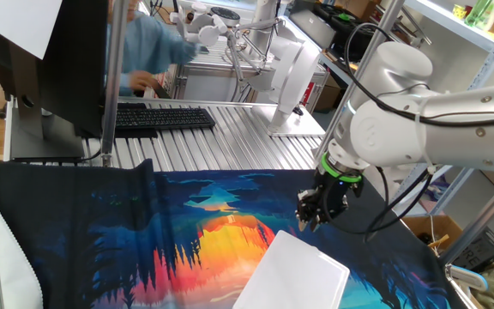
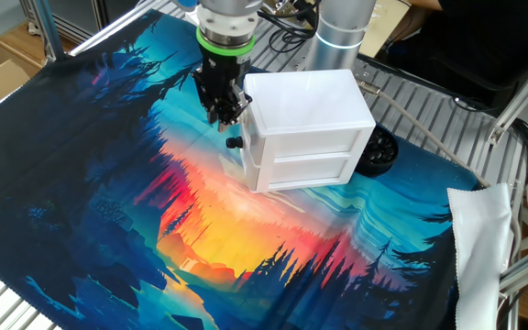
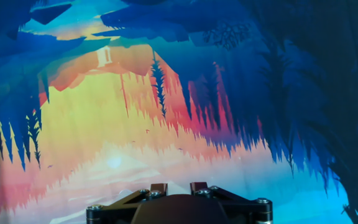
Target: Grasp the handle and close the drawer
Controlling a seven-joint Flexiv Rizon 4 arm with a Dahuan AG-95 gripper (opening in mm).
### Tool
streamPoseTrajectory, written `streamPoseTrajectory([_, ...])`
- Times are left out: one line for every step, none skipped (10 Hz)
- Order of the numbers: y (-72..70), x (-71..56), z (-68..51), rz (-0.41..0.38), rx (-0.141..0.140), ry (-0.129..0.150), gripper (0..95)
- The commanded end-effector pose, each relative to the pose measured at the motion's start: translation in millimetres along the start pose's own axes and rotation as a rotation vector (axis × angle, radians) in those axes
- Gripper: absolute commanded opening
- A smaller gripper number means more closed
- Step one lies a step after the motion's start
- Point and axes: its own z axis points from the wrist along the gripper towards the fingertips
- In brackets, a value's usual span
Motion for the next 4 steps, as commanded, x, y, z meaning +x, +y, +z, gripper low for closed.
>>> streamPoseTrajectory([-0.3,0.2,-0.4,0.008,0.000,0.000,19.0])
streamPoseTrajectory([-0.3,0.2,-0.4,0.010,0.000,0.000,19.0])
streamPoseTrajectory([-0.3,0.2,-0.4,0.042,0.000,0.000,19.0])
streamPoseTrajectory([-0.3,0.2,-0.4,0.075,0.000,0.001,19.0])
